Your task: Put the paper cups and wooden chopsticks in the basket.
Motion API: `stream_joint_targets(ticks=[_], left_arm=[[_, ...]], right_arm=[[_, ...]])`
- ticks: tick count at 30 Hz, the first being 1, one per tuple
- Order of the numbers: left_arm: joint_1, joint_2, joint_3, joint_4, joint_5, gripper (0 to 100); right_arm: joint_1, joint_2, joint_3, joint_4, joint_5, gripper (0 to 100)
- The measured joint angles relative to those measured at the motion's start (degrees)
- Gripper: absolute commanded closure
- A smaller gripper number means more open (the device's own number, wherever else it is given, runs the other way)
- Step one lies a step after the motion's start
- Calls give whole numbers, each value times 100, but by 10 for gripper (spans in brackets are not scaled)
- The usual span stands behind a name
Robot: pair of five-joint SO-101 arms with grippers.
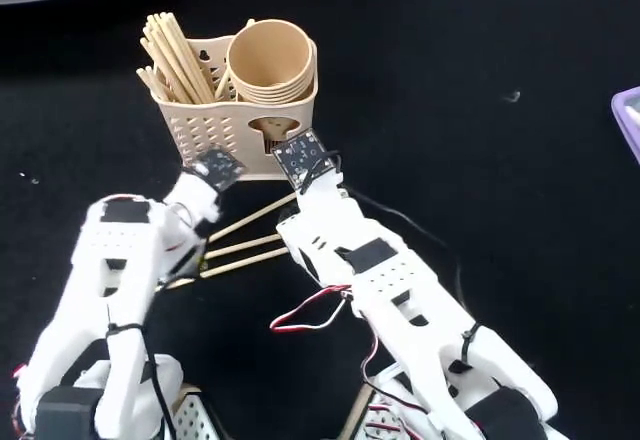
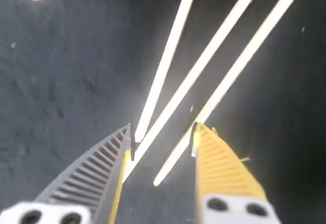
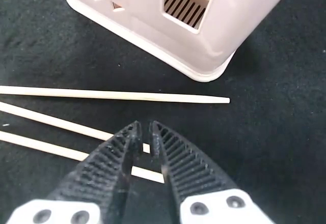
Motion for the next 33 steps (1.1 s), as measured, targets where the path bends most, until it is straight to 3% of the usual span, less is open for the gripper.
stream_joint_targets(ticks=[10, 16, 25, 33], left_arm=[[237, 0, 738, -1477, 897, 791], [237, 0, 835, -1846, 1284, 791], [237, 0, 844, -1943, 1363, 791], [158, -26, 1635, -3051, 1380, 791]], right_arm=[[0, 0, 0, 0, 0, 952], [0, 0, 0, 0, 0, 952], [0, 0, 0, 0, 0, 952], [0, 0, 0, 0, 0, 952]])
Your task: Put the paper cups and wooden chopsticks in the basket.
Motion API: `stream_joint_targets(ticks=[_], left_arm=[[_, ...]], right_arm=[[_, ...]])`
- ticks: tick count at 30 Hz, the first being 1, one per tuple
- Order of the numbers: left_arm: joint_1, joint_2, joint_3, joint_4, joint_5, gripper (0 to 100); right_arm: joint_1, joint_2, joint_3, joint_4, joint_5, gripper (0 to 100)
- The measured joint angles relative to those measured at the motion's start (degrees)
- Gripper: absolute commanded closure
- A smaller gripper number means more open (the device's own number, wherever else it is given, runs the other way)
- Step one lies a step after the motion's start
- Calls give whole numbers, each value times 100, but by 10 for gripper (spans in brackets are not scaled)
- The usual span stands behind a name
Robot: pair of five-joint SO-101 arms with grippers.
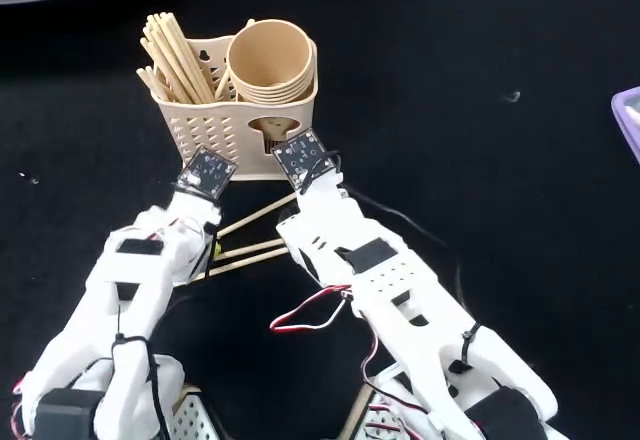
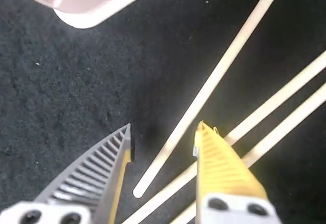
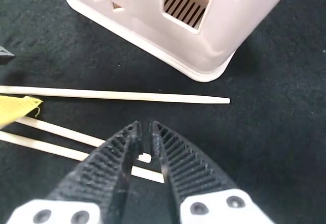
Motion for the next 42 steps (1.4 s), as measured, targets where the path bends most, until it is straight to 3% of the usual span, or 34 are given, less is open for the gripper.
stream_joint_targets(ticks=[3, 8, 18, 30, 33, 36, 42], left_arm=[[-18, -70, 53, 9, 9, 814], [-9, -158, 26, 536, 9, 977], [-53, -141, 35, 958, -413, 970], [-1231, -132, -1670, 3886, -2752, 970], [-1380, -123, -1899, 4237, -3297, 966], [-1363, -123, -1864, 4114, -3552, 952], [-1371, -123, -1081, 2576, -3332, 829]], right_arm=[[0, 0, 0, 0, 0, 952], [0, 0, 0, 0, 0, 952], [0, 0, 0, 0, 0, 952], [0, 0, 0, 0, 0, 952], [0, 0, 0, 0, 0, 952], [0, 0, 0, 0, 0, 952], [0, 0, 0, 0, 0, 952]])
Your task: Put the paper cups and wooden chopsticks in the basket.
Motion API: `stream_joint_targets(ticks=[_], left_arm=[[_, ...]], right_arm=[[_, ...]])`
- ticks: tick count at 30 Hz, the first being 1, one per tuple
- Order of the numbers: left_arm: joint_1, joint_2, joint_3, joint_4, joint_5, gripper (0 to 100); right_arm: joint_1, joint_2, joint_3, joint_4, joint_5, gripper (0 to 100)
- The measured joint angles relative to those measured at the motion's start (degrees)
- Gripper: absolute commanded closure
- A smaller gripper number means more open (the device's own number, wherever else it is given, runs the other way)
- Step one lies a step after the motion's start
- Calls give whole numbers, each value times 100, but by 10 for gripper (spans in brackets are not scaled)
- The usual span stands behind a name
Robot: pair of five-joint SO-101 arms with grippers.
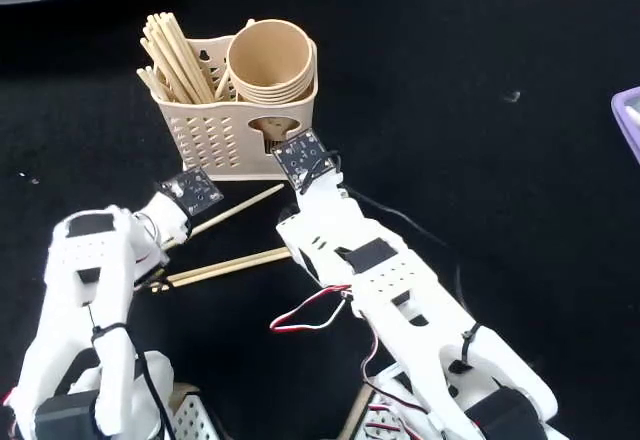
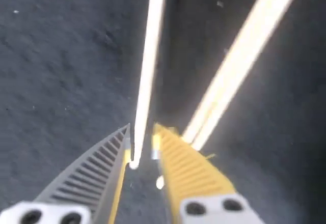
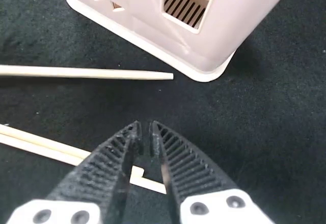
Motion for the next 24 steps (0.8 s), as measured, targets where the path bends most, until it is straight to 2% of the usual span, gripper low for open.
stream_joint_targets(ticks=[4, 11, 15, 19, 24], left_arm=[[0, 0, 264, -914, 756, 817], [712, 9, 264, -1152, 1723, 819], [1055, 9, 264, -1266, 2004, 819], [1037, 97, 281, -1679, 2180, 818], [1046, 633, 281, -1793, 2189, 820]], right_arm=[[0, 0, 0, 0, 0, 952], [0, 0, 0, 0, 0, 952], [0, 0, 0, 0, 0, 952], [0, 0, 0, 0, 0, 952], [0, 0, 0, 0, 0, 952]])
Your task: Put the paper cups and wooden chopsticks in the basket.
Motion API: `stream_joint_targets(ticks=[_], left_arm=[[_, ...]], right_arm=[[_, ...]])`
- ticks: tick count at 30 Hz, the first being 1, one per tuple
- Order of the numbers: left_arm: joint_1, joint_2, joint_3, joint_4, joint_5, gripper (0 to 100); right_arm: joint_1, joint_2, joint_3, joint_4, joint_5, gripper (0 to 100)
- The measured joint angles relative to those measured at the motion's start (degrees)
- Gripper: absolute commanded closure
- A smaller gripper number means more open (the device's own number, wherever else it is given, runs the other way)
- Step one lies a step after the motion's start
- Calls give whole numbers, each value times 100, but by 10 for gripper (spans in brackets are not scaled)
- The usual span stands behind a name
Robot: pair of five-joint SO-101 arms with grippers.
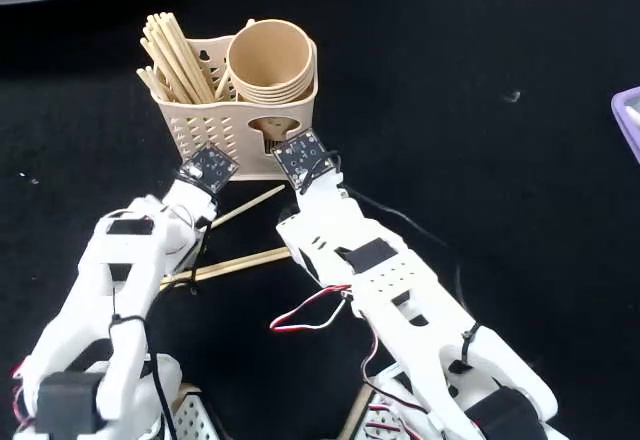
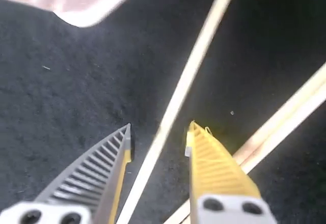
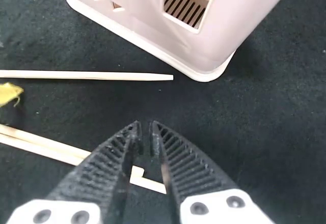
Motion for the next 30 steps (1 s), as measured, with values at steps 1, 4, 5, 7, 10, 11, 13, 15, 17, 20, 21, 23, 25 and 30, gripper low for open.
stream_joint_targets(ticks=[1, 4, 5, 7, 10, 11, 13, 15, 17, 20, 21, 23, 25, 30], left_arm=[[0, 105, -9, 0, 9, 820], [-9, 299, -53, -26, 35, 844], [-9, 352, -132, 0, 35, 879], [-9, 378, -141, 0, 35, 969], [26, 369, -26, 9, 35, 951], [35, 378, -18, 9, 26, 959], [35, 334, -9, 62, 0, 972], [18, 246, -9, 211, 0, 970], [18, 97, -9, 404, 0, 970], [18, -281, 0, 747, 0, 970], [9, -440, 0, 888, 0, 970], [9, -818, 0, 1204, 0, 970], [9, -1266, 0, 1556, -35, 970], [-44, -2470, 79, 2558, -571, 970]], right_arm=[[0, 0, 0, 0, 0, 952], [0, 0, 0, 0, 0, 952], [0, 0, 0, 0, 0, 952], [0, 0, 0, 0, 0, 952], [0, 0, 0, 0, 0, 952], [0, 0, 0, 0, 0, 952], [0, 0, 0, 0, 0, 952], [0, 0, 0, 0, 0, 952], [0, 0, 0, 0, 0, 952], [0, 0, 0, 0, 0, 952], [0, 0, 0, 0, 0, 952], [0, 0, 0, 0, 0, 952], [0, 0, 0, 0, 0, 952], [0, 0, 0, 0, 0, 952]])
